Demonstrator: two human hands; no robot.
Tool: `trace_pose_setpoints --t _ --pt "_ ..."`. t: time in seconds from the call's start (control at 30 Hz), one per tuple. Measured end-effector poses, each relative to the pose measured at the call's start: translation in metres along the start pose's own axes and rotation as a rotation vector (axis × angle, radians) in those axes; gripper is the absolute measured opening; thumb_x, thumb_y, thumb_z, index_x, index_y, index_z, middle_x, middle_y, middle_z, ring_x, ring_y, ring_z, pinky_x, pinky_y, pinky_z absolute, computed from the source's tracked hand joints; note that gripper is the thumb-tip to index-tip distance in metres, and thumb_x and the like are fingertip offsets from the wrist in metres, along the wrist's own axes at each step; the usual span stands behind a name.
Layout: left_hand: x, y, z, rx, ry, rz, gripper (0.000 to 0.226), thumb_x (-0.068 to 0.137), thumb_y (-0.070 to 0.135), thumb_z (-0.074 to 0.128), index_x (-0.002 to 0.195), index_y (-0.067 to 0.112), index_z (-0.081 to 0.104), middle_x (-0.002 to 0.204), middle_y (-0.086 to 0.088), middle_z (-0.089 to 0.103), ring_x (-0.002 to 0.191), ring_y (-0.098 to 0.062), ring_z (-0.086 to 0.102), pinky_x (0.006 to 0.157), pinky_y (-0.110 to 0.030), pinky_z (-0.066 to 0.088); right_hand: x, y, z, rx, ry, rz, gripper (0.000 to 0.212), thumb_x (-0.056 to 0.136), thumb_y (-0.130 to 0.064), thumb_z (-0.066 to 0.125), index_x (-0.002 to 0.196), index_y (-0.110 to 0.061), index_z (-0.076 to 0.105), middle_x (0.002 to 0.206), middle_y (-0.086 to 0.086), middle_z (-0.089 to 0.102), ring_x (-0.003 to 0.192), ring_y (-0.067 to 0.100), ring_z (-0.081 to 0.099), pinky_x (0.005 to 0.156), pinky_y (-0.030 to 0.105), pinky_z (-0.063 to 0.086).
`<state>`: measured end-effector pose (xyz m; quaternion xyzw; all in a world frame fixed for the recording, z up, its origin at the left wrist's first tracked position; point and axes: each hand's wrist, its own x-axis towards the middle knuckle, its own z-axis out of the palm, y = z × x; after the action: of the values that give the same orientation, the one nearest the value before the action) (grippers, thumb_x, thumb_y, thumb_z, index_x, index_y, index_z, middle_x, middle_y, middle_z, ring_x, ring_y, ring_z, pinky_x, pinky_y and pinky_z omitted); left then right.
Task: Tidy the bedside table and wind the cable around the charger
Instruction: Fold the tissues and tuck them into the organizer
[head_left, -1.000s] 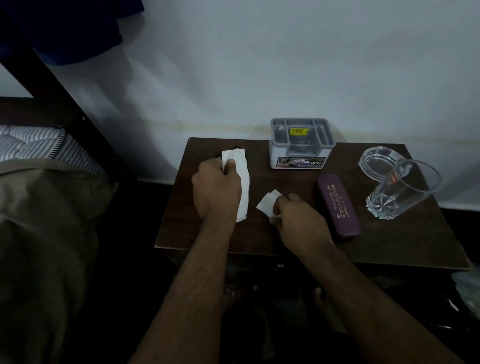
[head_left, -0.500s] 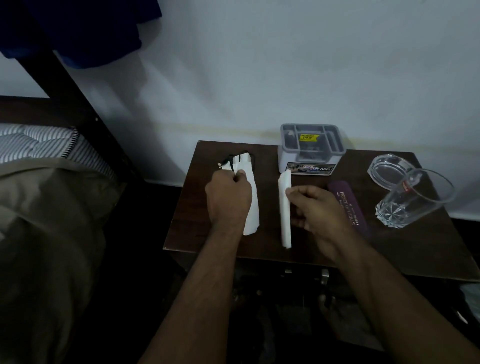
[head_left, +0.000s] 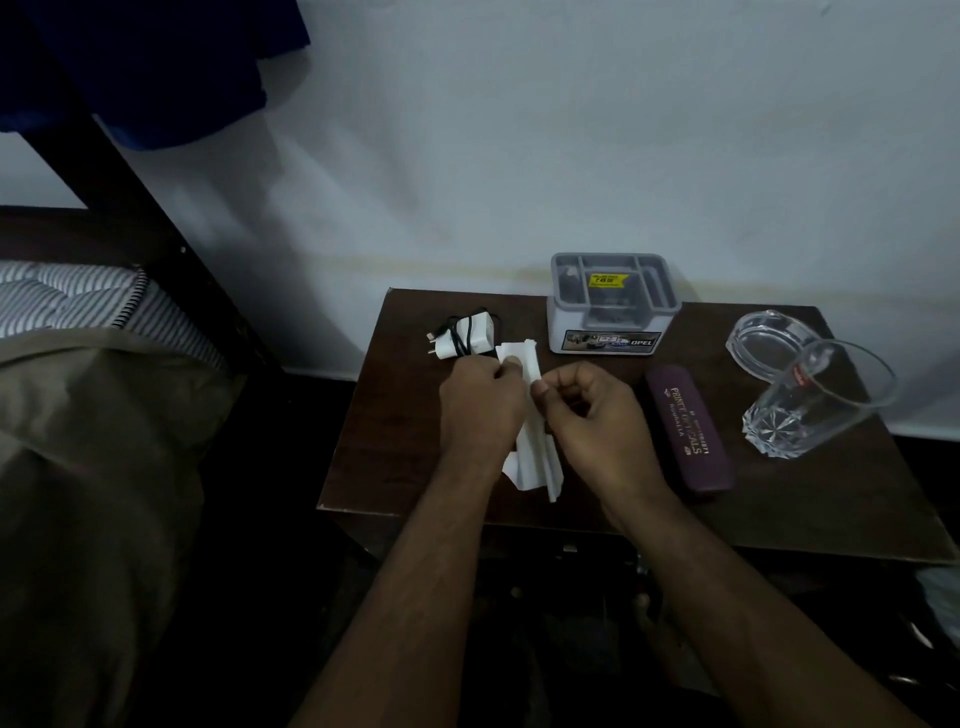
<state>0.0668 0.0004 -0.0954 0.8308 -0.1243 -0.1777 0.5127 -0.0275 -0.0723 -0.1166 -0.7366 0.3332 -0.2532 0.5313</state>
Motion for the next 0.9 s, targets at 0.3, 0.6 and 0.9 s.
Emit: trace_pose_setpoints --t 0.3,0.6,0.9 --pt "-0.004 0.009 -0.004 -0.233 -0.089 -0.180 0.062 0.091 0.067 0.047 0.103 0.012 0.072 0.103 -0.013 0.074 0.100 -0.035 0.070 0.091 -0.056 0.056 -0.001 0.000 0.007 -0.038 -0.109 0.000 0.013 0.099 -0.028 0.059 0.102 -0.025 0.072 0.089 -0.006 0.074 0.083 0.010 0.071 0.081 0.043 0.061" --pt "-0.003 0.003 -0.003 -0.178 -0.140 0.019 0.024 0.094 0.026 0.069 0.094 0.003 0.076 0.088 -0.015 0.076 0.086 -0.034 0.073 0.079 -0.053 0.060 0.002 0.002 -0.010 0.050 -0.051 0.016 0.004 0.096 -0.023 0.067 0.098 -0.024 0.069 0.091 -0.005 0.073 0.082 0.006 0.070 0.072 0.026 0.057" --pt "-0.007 0.010 -0.002 -0.312 -0.176 0.045 0.025 0.095 0.042 0.064 0.080 0.025 0.074 0.078 0.004 0.077 0.070 -0.012 0.074 0.063 -0.033 0.062 0.006 0.006 -0.030 0.327 -0.254 0.266 0.066 0.080 -0.051 0.078 0.135 -0.027 0.054 0.124 -0.011 0.069 0.112 0.006 0.068 0.098 0.032 0.056"
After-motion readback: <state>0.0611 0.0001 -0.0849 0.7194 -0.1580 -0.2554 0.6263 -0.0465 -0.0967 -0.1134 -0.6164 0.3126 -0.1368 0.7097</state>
